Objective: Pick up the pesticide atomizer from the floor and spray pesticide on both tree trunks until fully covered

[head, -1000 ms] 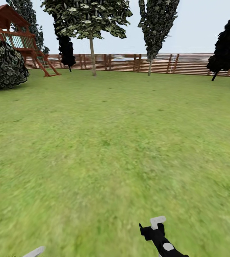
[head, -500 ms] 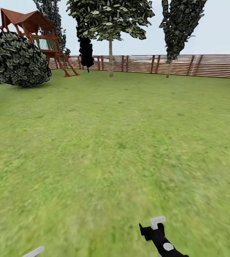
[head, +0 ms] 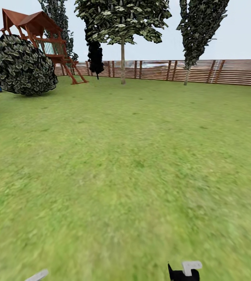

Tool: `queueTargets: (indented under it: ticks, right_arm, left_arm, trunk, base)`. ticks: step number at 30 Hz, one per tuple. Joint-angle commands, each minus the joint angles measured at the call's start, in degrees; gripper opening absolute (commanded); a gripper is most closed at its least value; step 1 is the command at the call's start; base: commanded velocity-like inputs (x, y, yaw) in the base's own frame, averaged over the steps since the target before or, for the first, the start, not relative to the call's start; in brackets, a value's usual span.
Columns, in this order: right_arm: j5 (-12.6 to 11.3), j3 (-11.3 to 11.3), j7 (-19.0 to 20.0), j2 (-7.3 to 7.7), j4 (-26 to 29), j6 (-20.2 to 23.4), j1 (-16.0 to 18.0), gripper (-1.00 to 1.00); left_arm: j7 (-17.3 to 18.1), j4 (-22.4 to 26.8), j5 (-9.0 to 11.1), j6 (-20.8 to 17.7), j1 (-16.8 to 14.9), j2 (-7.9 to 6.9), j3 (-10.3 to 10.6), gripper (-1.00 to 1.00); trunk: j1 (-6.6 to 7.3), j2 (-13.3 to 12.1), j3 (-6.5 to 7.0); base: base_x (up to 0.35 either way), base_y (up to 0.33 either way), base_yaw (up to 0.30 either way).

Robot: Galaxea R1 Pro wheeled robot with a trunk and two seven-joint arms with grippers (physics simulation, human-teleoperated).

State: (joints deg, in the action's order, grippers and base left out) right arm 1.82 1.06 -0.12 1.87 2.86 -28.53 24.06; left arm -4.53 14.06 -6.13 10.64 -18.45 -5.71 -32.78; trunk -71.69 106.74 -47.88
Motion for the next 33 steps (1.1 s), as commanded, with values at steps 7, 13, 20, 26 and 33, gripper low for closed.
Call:
queueTargets:
  ticks: [7,13,20,26,33]
  right_arm:
    - [-1.11,-0.16,0.02,-0.19,-0.81,-3.64,-0.75,1.0]
    - [-1.12,-0.18,0.13,-0.38,-1.18,-3.64,-0.77,1.0]
    - [-1.12,-0.18,0.17,-0.37,-1.19,-3.64,-1.07,1.0]
    - [-1.12,-0.18,0.19,-0.37,-1.19,-3.64,-1.2,1.0]
    - [-1.12,-0.18,0.21,-0.37,-1.19,-3.6,-1.21,1.0]
  left_arm:
    - [-0.04,0.0,-0.02,0.05,0.0,0.0,0.04,-1.0]
    - [-0.04,0.0,-0.02,0.06,0.0,0.05,0.08,-1.0]
    - [-0.07,0.0,-0.11,0.08,0.0,0.05,0.08,-1.0]
    - [-0.13,0.0,-0.11,0.08,0.0,0.09,0.08,-1.0]
    - [-0.23,0.0,-0.15,0.08,0.0,0.09,0.08,-1.0]
  trunk:
    - [0.0,0.0,0.0]
    - [0.0,0.0,0.0]
    - [0.0,0.0,0.0]
    - [0.0,0.0,0.0]
    - [0.0,0.0,0.0]
  base:
    - [0.276,0.209,0.0]
    - [0.276,0.209,0.0]
    - [0.281,0.2,0.0]
    - [0.296,0.154,0.0]
    - [0.301,0.141,0.0]
